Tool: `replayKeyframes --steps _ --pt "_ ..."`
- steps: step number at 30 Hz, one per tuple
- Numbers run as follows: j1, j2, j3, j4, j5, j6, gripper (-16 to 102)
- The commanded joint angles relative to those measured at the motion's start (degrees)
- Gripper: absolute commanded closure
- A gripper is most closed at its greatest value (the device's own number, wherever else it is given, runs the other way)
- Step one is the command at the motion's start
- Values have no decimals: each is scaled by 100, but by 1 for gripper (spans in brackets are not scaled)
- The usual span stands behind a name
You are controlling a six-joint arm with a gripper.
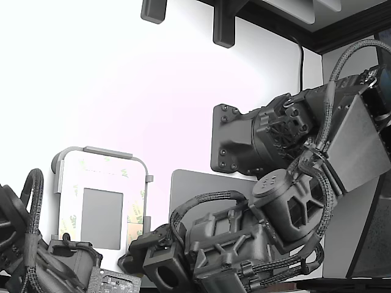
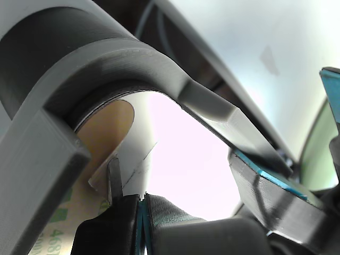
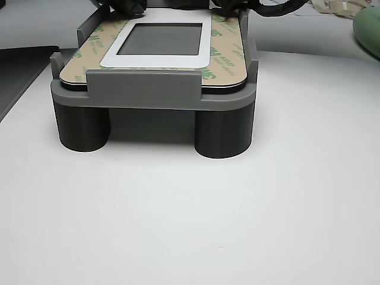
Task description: Peel off protective film from adhesive tape.
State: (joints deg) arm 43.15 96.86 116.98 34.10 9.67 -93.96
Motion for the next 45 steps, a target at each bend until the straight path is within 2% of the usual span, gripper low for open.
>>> replayKeyframes --steps 1,45 --pt "-114 132 -53 -18 -9 -9 97" --pt "-439 290 272 -299 -246 -220 96"
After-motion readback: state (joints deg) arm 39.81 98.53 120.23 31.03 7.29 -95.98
